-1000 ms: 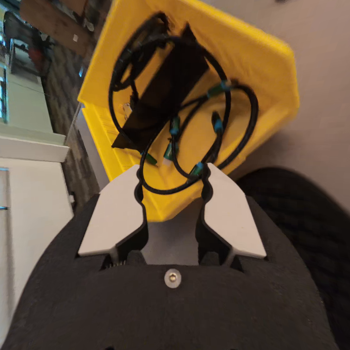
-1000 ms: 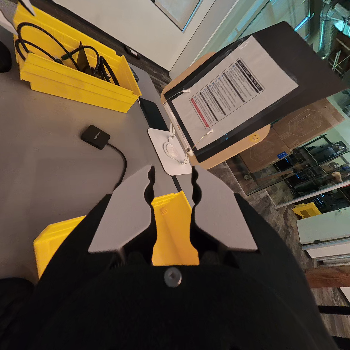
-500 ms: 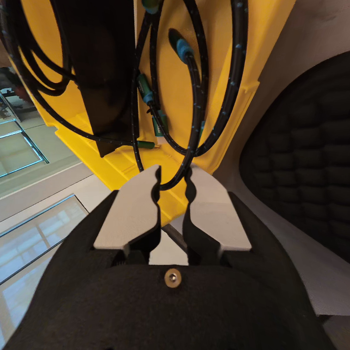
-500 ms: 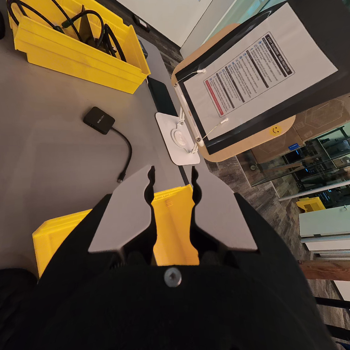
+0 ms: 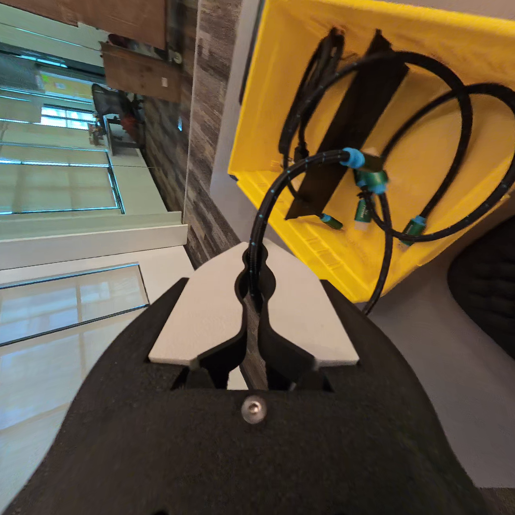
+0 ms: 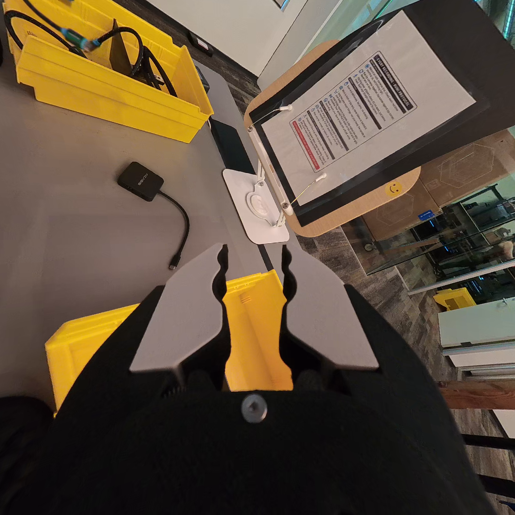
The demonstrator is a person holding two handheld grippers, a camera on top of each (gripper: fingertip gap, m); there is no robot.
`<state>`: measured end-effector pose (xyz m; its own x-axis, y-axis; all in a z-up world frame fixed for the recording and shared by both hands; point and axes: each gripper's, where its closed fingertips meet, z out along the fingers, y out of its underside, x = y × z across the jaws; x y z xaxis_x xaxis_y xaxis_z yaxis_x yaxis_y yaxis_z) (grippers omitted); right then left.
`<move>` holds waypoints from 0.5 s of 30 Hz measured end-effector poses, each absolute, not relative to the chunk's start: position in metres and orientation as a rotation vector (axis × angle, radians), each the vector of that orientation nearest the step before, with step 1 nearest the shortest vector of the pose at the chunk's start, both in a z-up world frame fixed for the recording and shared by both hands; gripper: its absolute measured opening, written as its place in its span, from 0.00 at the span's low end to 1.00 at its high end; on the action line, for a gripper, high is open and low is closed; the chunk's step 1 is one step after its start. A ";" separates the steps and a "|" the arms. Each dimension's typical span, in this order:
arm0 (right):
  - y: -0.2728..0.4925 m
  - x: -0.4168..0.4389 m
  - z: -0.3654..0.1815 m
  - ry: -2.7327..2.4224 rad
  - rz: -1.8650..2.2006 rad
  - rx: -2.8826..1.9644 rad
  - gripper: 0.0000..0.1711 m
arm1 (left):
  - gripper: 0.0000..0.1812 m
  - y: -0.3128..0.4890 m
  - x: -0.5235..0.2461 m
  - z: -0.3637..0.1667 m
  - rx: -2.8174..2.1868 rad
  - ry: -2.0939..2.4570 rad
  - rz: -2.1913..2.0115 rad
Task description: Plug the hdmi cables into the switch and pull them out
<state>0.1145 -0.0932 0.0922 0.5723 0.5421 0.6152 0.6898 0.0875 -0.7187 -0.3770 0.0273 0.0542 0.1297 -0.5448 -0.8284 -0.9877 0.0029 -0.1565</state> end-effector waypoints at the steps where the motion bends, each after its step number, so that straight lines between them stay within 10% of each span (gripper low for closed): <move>1: -0.094 0.114 0.093 -1.072 -0.148 -1.570 0.22 | 0.01 0.026 -0.375 0.065 -1.632 1.494 0.724; 15: -0.093 0.031 0.103 -1.133 0.058 -1.418 0.22 | 0.01 -0.043 -0.264 0.155 -1.580 1.117 0.317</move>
